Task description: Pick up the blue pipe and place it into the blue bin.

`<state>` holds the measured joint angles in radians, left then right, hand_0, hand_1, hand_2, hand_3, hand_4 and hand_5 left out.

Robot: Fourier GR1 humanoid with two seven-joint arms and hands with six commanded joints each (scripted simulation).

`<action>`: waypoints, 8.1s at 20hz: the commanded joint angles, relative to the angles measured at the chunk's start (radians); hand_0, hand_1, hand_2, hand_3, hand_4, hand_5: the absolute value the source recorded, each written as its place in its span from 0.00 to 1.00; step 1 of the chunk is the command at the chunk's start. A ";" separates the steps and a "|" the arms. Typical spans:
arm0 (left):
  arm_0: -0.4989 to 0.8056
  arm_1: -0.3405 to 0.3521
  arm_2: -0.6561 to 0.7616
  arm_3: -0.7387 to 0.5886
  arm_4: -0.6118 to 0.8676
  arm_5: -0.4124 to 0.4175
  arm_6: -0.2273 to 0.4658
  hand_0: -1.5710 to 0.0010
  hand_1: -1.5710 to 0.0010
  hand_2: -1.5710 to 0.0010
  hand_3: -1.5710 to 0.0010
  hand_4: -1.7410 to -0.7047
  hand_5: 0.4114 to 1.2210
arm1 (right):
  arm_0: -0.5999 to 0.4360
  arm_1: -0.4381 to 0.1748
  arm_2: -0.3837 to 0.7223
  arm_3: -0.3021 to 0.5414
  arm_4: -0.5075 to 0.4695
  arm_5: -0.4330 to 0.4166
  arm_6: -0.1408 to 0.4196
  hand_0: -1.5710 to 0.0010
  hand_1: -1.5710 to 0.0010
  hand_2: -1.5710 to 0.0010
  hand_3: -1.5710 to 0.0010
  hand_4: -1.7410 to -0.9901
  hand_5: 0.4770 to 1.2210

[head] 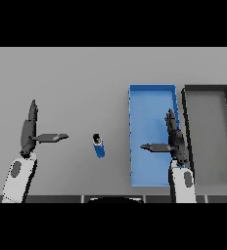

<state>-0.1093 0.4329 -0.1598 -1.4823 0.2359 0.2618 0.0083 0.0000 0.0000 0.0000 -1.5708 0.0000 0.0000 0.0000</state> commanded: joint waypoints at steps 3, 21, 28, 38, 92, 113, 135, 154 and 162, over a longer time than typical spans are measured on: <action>0.005 -0.002 -0.003 -0.007 -0.003 0.003 -0.009 1.00 1.00 1.00 1.00 0.75 0.22 | 0.006 -0.003 -0.001 -0.004 -0.003 0.002 -0.004 1.00 1.00 1.00 1.00 0.71 0.20; 0.135 0.220 -0.171 -0.130 -0.014 -0.428 -0.162 1.00 1.00 1.00 1.00 0.65 0.14 | 0.124 -0.161 0.080 -0.141 0.173 0.043 -0.114 1.00 1.00 1.00 1.00 0.75 0.19; 0.130 0.139 -0.317 -0.184 -0.100 -0.451 -0.065 1.00 1.00 1.00 1.00 0.58 0.05 | 0.134 -0.148 0.089 -0.150 0.176 0.042 -0.096 1.00 1.00 1.00 1.00 0.72 0.18; -0.002 -0.078 -0.381 0.000 -0.177 -0.409 -0.100 1.00 1.00 1.00 1.00 0.59 0.06 | 0.146 -0.143 0.092 -0.181 0.176 0.040 -0.080 1.00 1.00 1.00 1.00 0.71 0.21; -0.101 -0.377 -0.362 -0.120 -0.250 -0.479 -0.078 0.00 0.00 0.00 0.00 0.26 1.00 | 0.379 -0.116 0.163 -0.545 0.049 0.113 0.071 1.00 0.98 0.92 1.00 0.69 0.17; -0.099 -0.427 -0.303 -0.104 -0.279 -0.571 -0.044 0.00 0.00 0.00 0.00 0.26 1.00 | -0.390 -0.146 0.377 -0.475 -0.103 0.313 0.582 0.99 0.98 0.95 1.00 0.73 0.07; -0.062 -0.496 -0.237 -0.140 -0.335 -0.646 0.041 0.00 0.00 0.00 0.09 0.01 1.00 | -0.489 -0.101 0.453 -0.334 -0.122 0.285 0.386 0.02 0.02 0.02 0.04 0.03 0.92; -0.045 -0.486 -0.190 -0.133 -0.443 -0.713 0.053 0.97 0.97 0.97 0.97 0.77 0.13 | -0.488 -0.061 0.463 -0.341 -0.108 0.197 0.461 0.00 0.00 0.00 0.00 0.00 1.00; -0.040 -0.492 -0.201 -0.136 -0.457 -0.705 0.074 0.99 0.99 1.00 1.00 0.80 0.05 | -0.702 -0.107 0.329 -0.365 -0.421 0.045 0.609 0.00 0.00 0.00 0.00 0.00 1.00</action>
<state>-0.1503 -0.0591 -0.3608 -1.6181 -0.2213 -0.4430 0.0829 -0.7033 -0.1079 0.3282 -1.9366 -0.4238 0.0437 0.6073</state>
